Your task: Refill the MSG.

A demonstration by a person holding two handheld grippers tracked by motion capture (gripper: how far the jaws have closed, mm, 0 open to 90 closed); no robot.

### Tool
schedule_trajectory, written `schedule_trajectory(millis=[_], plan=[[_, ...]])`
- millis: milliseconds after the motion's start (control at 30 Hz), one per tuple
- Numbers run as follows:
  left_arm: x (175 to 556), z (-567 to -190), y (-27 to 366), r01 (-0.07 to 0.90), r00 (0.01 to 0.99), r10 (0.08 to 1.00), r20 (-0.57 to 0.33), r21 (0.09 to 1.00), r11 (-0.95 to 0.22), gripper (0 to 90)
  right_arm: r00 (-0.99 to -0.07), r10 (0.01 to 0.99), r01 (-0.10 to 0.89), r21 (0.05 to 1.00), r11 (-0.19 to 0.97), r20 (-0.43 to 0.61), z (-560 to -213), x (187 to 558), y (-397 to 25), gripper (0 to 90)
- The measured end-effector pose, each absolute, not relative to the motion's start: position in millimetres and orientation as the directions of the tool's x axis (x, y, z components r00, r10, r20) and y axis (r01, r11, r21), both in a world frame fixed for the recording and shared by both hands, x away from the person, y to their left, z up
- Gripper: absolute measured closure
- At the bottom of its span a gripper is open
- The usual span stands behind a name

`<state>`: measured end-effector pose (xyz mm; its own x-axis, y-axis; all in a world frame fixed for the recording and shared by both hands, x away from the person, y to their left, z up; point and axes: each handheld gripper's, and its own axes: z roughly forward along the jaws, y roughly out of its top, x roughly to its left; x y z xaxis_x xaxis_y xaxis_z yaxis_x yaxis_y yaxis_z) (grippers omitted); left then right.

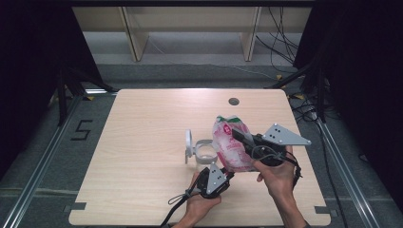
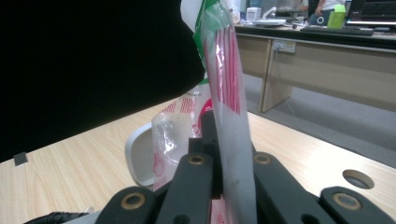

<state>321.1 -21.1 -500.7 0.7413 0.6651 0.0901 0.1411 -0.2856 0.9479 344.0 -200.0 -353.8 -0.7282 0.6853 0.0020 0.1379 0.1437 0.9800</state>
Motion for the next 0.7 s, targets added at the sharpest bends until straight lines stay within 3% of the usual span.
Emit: schedule_trajectory(millis=[67, 700], plan=[[319.7, -502.7, -24.3, 0.158, 0.742, 0.667, 0.063, 0.951, -0.266, 77.3, -0.719, 0.694, 0.187, 0.975, 0.123, 0.05, -354.3, 343.1, -198.9, 90.0], [313.3, -510.1, -40.2, 0.192, 0.703, 0.711, -0.013, 0.966, -0.172, 77.6, -0.722, 0.691, 0.192, 0.97, 0.152, 0.035, -354.3, 354.7, -189.8, 90.0]])
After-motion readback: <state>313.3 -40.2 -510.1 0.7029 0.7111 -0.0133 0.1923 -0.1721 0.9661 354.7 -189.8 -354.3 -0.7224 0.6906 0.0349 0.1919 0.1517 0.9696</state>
